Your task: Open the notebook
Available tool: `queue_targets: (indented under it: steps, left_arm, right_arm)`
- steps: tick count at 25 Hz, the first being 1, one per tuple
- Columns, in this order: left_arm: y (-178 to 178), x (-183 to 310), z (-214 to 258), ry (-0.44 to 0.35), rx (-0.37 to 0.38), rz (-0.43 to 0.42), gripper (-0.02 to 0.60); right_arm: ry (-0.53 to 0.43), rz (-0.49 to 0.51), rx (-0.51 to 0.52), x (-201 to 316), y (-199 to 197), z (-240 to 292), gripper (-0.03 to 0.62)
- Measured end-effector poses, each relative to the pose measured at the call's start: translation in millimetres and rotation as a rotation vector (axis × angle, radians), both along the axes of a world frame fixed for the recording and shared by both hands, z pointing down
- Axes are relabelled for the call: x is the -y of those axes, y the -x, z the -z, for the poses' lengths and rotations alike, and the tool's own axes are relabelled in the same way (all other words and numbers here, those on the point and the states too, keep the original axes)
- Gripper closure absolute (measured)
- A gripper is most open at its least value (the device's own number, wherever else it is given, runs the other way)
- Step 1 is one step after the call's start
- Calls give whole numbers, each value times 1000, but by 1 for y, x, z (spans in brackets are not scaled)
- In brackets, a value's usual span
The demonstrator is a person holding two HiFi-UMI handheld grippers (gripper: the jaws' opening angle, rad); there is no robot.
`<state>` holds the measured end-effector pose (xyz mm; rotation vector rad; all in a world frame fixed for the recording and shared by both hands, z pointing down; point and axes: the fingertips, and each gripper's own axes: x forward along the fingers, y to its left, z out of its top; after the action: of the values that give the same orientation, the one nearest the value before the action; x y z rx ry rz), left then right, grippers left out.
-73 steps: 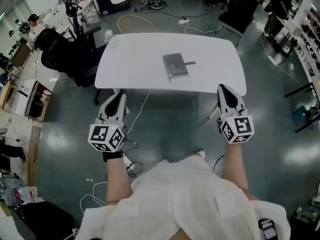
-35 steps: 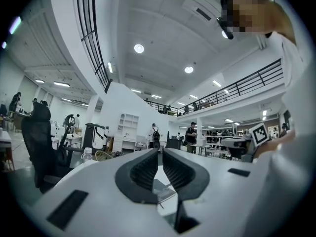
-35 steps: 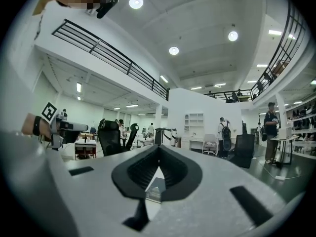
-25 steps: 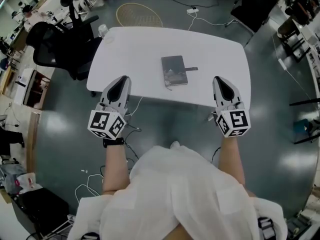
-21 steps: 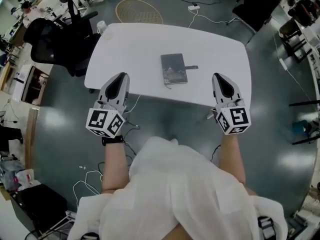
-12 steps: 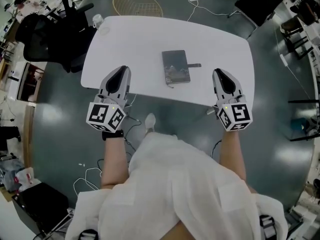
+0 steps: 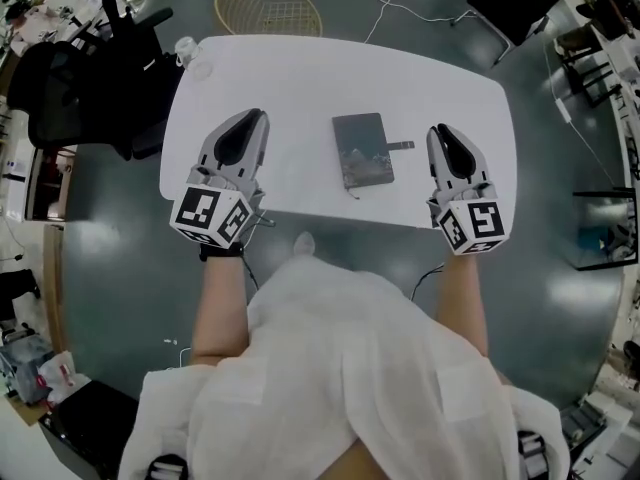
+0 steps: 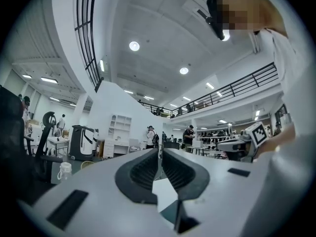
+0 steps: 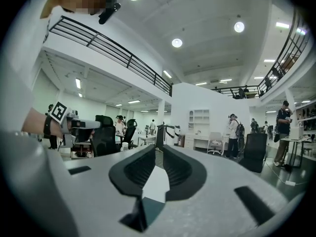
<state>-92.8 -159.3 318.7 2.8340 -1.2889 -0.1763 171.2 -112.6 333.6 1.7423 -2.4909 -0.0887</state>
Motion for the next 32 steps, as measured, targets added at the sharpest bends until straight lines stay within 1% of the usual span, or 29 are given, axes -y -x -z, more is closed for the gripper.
queue_targets:
  steps: [5, 9, 13, 16, 18, 21, 25, 28, 32]
  left_arm:
    - [3, 36, -9, -13, -20, -29, 552]
    - [8, 49, -22, 1, -24, -70, 552]
    - [3, 61, -29, 2, -31, -89, 552]
    - [3, 74, -32, 25, -15, -61, 552]
    - [5, 83, -38, 19, -26, -48, 552]
    - [6, 92, -46, 20, -33, -20, 552]
    - [2, 101, -57, 36, -20, 26, 554]
    - [2, 107, -74, 62, -16, 56, 554]
    - [-1, 109, -96, 99, -31, 80, 554]
  right_arm:
    - [15, -33, 22, 29, 8, -13, 543]
    - [33, -59, 26, 41, 21, -32, 537]
    - [59, -74, 24, 47, 14, -46, 536]
    - [86, -85, 25, 56, 5, -59, 536]
    - [107, -86, 26, 62, 1, -70, 534]
    - [147, -70, 24, 70, -4, -85, 533]
    - [193, -42, 3, 83, -11, -109, 533]
    - [230, -21, -12, 94, -10, -135, 531]
    - [283, -16, -16, 102, -13, -165, 526]
